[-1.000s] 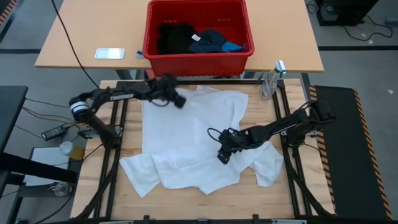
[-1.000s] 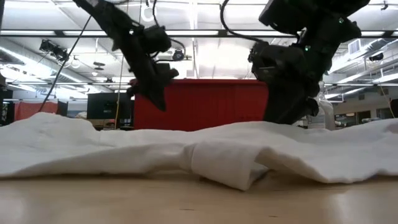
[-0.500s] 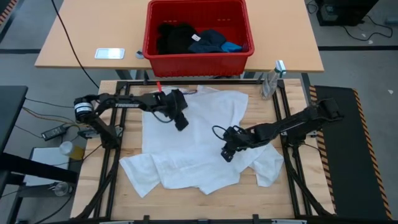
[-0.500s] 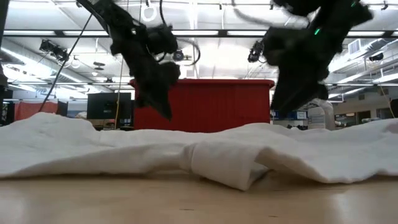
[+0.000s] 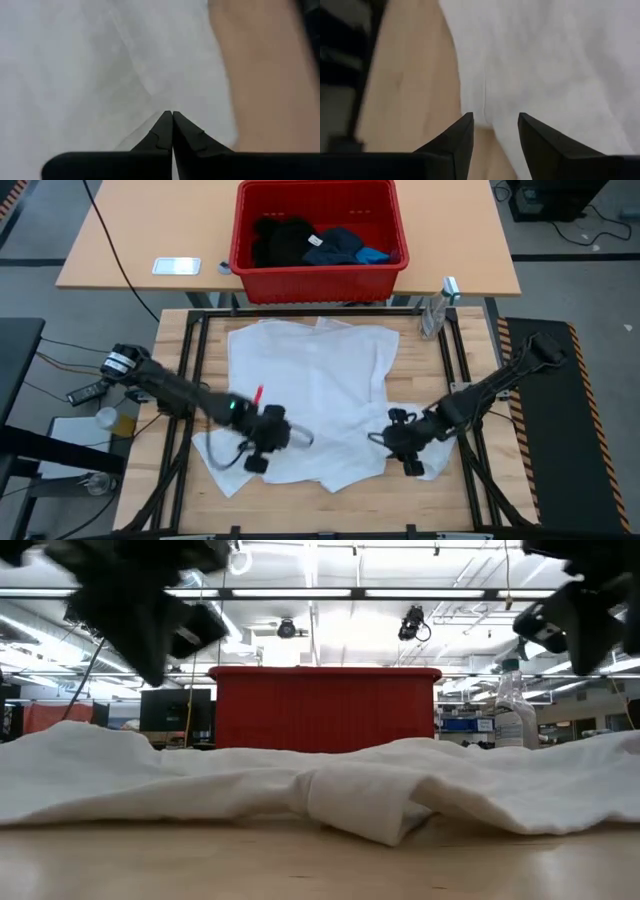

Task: Fold Laundry from Bin
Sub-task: Fold the white polo shirt

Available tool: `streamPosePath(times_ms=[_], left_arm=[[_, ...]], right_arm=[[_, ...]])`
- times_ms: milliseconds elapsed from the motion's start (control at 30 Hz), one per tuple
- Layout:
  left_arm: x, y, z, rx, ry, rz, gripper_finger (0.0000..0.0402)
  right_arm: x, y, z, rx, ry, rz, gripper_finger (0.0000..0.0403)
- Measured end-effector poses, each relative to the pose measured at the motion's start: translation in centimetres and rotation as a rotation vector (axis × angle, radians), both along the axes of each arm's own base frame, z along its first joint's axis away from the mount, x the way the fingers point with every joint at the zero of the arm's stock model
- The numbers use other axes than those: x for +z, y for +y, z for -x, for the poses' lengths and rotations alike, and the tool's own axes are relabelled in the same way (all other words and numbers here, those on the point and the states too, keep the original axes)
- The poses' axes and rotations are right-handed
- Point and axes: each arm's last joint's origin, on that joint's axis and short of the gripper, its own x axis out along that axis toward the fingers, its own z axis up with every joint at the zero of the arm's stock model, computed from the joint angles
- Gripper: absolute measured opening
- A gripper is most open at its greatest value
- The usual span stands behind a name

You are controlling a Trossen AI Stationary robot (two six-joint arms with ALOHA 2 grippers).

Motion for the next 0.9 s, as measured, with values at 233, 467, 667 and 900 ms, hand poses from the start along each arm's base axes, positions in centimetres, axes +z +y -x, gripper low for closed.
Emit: streamPosePath(times_ms=[233,467,667,900], left_arm=[[-0.4,-5.2,4.0,-0.166,0.007,-0.195,0.0136],[-2.5,-7.4,5.9,-0.384,-0.112,-0.271,0.0221],[-4.0,-6.7,5.8,-0.379,-0.178,-0.326,0.0196],[-6.0,-5.3,5.7,-0.403,-0.105,-0.323,0.0164]], right_arm=[[-0.6,-0.1,0.8,0.043,0.126,-0.007,0.0219],[-0.7,0.3,1.3,0.063,0.068,0.146,0.0237],[-0.7,0.3,1.3,0.006,0.060,0.141,0.0215],[-0.4,0.3,1.3,-0.047,0.054,0.102,0.0195]])
